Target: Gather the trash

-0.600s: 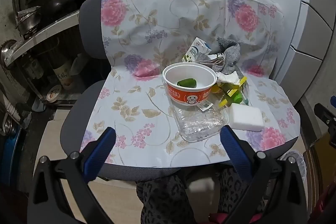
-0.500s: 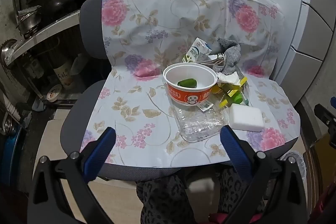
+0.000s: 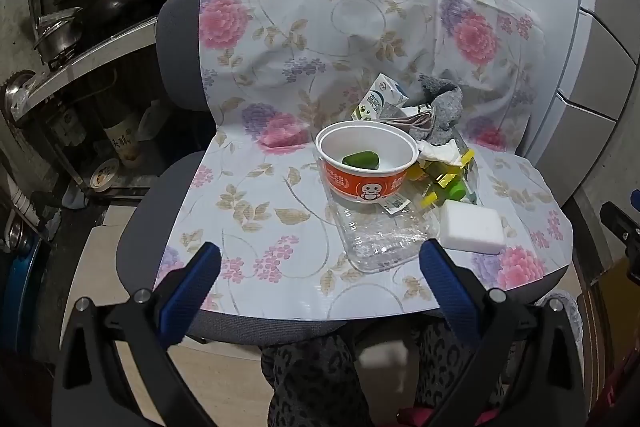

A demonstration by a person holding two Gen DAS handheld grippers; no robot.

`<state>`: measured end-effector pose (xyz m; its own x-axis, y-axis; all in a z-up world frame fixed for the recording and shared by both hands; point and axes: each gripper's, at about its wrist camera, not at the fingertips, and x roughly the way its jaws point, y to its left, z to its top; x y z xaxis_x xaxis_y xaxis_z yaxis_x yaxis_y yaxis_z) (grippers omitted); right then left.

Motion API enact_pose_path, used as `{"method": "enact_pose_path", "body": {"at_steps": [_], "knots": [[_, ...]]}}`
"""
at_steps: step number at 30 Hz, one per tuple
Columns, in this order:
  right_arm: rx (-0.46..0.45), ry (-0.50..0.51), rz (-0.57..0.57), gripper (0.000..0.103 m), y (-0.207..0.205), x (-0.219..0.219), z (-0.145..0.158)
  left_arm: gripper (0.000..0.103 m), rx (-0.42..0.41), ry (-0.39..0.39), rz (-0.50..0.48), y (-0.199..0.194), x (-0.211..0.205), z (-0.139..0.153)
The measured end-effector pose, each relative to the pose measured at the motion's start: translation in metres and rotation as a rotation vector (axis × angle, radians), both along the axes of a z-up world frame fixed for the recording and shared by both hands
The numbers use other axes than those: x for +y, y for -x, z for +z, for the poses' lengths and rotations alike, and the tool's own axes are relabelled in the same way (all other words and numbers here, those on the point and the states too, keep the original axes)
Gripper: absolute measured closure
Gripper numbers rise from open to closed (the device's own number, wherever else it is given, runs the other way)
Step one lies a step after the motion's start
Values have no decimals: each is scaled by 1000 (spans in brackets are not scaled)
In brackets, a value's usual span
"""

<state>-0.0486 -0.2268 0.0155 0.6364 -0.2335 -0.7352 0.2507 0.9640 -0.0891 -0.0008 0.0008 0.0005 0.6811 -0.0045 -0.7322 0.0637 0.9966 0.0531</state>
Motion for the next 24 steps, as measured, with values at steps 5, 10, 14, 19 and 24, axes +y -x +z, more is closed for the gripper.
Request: {"method": "enact_pose_path", "body": {"at_steps": [5, 10, 14, 19, 24], "knots": [[1, -1, 0, 6, 0, 0, 0, 6, 3, 1, 1, -4, 5, 6], [3, -2, -6, 6, 0, 0, 0, 6, 2, 2, 2, -3, 13, 3], [3, 0, -5, 6, 0, -1, -1, 6, 4, 1, 6, -5, 13, 3], [4, 0, -7, 6, 0, -1, -2, 6, 4, -2, 14, -6, 13, 2], [4, 0, -6, 6, 0, -1, -1, 6, 3, -1, 17, -6, 14, 2]]}}
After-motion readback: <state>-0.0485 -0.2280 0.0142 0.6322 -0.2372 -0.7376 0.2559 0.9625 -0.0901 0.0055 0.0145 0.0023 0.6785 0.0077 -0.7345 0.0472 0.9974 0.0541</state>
